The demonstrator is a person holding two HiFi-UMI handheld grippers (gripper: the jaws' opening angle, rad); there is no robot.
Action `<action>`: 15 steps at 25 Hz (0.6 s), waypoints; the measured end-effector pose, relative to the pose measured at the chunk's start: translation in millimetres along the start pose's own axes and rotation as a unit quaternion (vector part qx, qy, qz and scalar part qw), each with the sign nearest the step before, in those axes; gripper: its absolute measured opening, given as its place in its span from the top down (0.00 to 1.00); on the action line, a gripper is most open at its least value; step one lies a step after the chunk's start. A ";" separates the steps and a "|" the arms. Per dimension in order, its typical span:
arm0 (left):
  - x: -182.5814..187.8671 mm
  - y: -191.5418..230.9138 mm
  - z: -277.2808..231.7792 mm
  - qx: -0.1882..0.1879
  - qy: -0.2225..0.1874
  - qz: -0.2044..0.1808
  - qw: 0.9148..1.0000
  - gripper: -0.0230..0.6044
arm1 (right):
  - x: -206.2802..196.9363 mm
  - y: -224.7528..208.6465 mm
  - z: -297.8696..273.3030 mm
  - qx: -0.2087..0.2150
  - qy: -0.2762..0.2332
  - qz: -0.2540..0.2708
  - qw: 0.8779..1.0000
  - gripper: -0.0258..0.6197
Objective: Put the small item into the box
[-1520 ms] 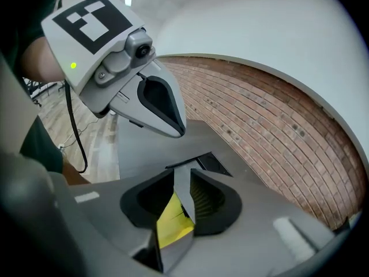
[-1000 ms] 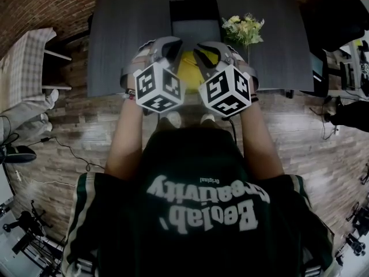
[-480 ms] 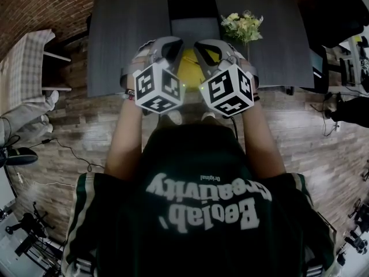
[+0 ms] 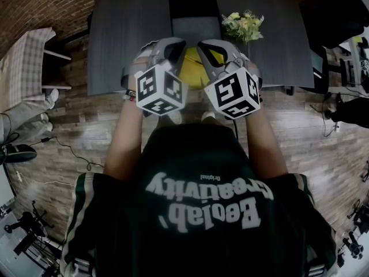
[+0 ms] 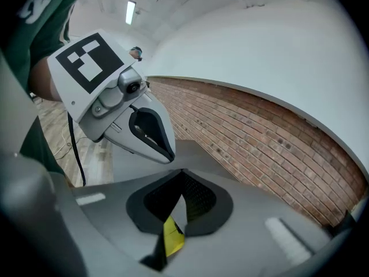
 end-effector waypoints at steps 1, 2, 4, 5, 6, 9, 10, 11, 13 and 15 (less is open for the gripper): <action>1.8 0.7 1.4 0.001 -0.001 -0.001 1.000 0.96 | 0.3 -0.4 1.7 0.000 -0.002 -0.003 1.000 0.95; 3.4 1.5 3.1 0.003 -0.003 -0.002 1.000 0.96 | 0.5 -0.3 3.6 0.000 -0.004 -0.004 1.000 0.95; 6.2 2.6 5.5 0.005 -0.005 -0.004 1.000 0.96 | 0.5 0.2 7.3 -0.002 -0.008 -0.003 1.000 0.95; 7.2 3.1 6.0 0.006 -0.006 -0.005 1.000 0.96 | 0.3 0.1 8.7 -0.003 -0.010 0.000 1.000 0.95; 7.9 3.8 6.3 0.007 -0.006 -0.006 1.000 0.96 | 0.3 -0.1 9.5 -0.005 -0.012 0.002 1.000 0.95; 11.6 7.4 7.5 0.005 -0.011 -0.009 1.000 0.96 | 1.4 -2.9 9.8 -0.011 -0.018 0.008 1.000 0.95; 13.3 8.9 8.4 0.006 -0.014 -0.009 1.000 0.96 | 1.9 -4.0 9.9 -0.012 -0.020 0.009 1.000 0.95; 15.0 10.1 9.4 0.007 -0.017 -0.010 1.000 0.96 | 2.5 -5.0 10.1 -0.014 -0.022 0.009 1.000 0.95; 17.6 12.0 10.5 0.010 -0.018 -0.014 1.000 0.96 | 3.1 -6.7 11.3 -0.016 -0.027 0.010 0.999 0.95; 19.9 13.2 11.0 0.013 -0.019 -0.016 1.000 0.96 | 3.8 -8.1 12.9 -0.018 -0.032 0.012 0.999 0.95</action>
Point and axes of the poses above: the fingertips, and each gripper's own axes: z backward along the fingers, y to its left, x out of its top, the point moved 5 cm from there along z, backward along the fingers, and after that the axes turned 10 degrees about -z, right-handed, at the moved point
